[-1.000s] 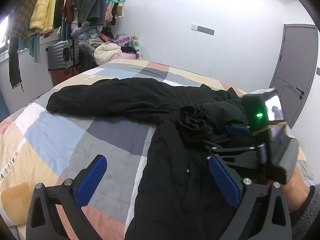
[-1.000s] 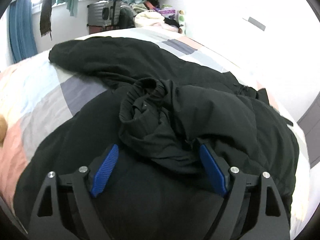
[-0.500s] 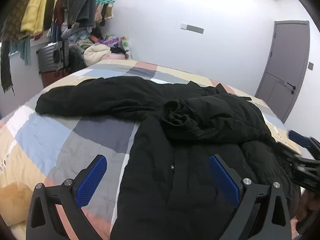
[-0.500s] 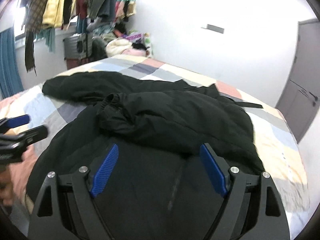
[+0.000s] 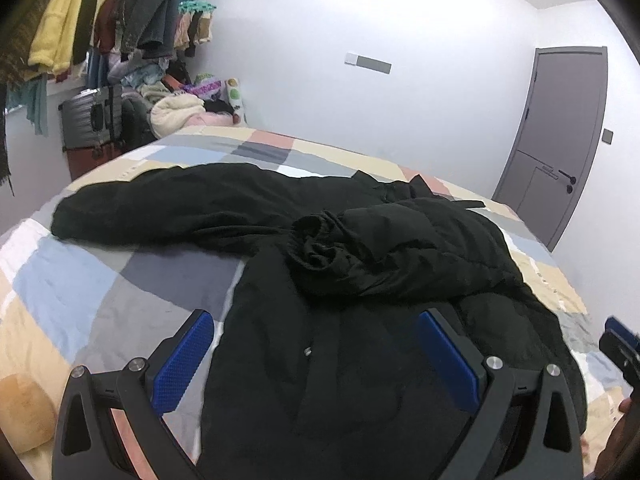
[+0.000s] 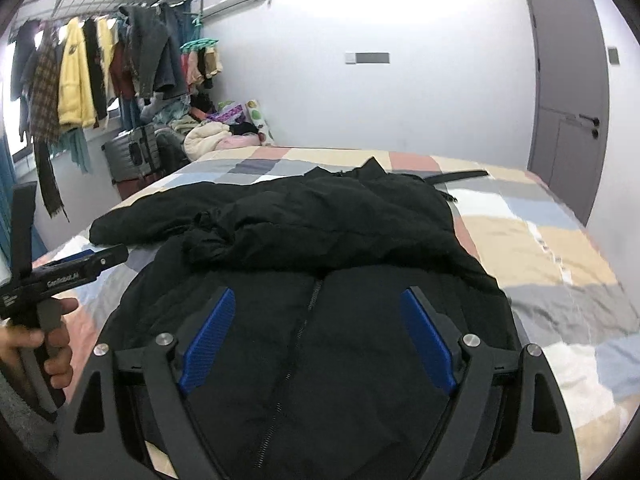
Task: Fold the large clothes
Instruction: 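Withdraw the right tool and move the left tool to the other sleeve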
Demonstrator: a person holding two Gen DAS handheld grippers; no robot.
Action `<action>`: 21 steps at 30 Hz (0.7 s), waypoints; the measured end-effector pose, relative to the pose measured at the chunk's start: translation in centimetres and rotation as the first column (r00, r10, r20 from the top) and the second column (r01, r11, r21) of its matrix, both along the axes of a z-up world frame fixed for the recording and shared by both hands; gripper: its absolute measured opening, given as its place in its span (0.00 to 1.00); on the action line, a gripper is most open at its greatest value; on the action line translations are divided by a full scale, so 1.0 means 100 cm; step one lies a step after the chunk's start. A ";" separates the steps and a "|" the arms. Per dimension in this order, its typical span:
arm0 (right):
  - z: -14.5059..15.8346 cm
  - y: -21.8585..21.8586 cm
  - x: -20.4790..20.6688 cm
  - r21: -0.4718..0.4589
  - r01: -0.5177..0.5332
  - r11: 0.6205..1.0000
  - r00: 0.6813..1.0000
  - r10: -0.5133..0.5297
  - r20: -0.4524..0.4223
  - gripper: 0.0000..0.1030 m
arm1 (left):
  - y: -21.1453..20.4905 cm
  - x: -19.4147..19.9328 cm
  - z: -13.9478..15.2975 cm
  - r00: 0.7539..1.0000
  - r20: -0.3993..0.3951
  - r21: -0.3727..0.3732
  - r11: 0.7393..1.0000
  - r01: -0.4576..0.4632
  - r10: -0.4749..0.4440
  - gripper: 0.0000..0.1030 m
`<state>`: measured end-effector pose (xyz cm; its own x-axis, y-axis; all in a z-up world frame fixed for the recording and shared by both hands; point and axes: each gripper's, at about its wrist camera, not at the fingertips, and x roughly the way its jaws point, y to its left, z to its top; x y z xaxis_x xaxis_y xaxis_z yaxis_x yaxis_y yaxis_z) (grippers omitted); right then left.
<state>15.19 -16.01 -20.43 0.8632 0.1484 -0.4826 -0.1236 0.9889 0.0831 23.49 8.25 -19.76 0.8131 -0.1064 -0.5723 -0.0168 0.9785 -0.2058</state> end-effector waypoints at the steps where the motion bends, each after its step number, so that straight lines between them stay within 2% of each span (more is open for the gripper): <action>1: 0.000 -0.005 0.001 0.012 0.010 1.000 1.000 -0.010 0.002 0.85 | -0.001 0.005 0.000 1.000 -0.002 -0.010 1.000 0.003 -0.003 1.00; 3: -0.001 -0.015 0.002 0.053 0.027 0.998 1.000 -0.028 0.009 1.00 | -0.005 0.015 0.000 1.000 -0.009 -0.021 1.000 0.009 -0.009 1.00; 6: -0.002 -0.023 0.003 0.087 0.027 0.996 0.999 -0.029 0.015 1.00 | -0.013 0.032 -0.003 0.999 -0.032 -0.017 0.999 0.029 -0.029 0.99; 10: -0.006 -0.025 0.002 0.077 0.035 0.996 0.999 -0.038 0.035 1.00 | -0.019 0.061 -0.011 0.995 -0.072 -0.023 0.998 0.061 -0.062 0.95; 12: -0.008 -0.027 0.004 0.080 0.034 0.996 0.999 -0.037 0.039 1.00 | -0.018 0.082 -0.021 0.991 -0.111 -0.054 0.996 0.066 -0.071 0.89; 15: -0.014 -0.035 0.011 0.095 0.049 0.994 0.998 -0.052 0.031 1.00 | -0.013 0.115 -0.041 0.982 -0.170 -0.131 0.990 0.055 -0.077 0.88; 17: -0.020 -0.041 0.018 0.116 0.064 0.991 0.998 -0.067 0.019 1.00 | -0.012 0.138 -0.055 0.977 -0.204 -0.136 0.990 0.042 -0.069 0.80; 20: -0.027 -0.048 0.032 0.117 0.087 0.989 0.996 -0.086 -0.010 1.00 | -0.014 0.162 -0.067 0.969 -0.242 -0.128 0.991 0.029 -0.059 0.63; 21: -0.029 -0.051 0.035 0.114 0.103 0.988 0.995 -0.102 -0.014 1.00 | -0.015 0.168 -0.067 0.968 -0.245 -0.126 0.992 0.022 -0.053 0.52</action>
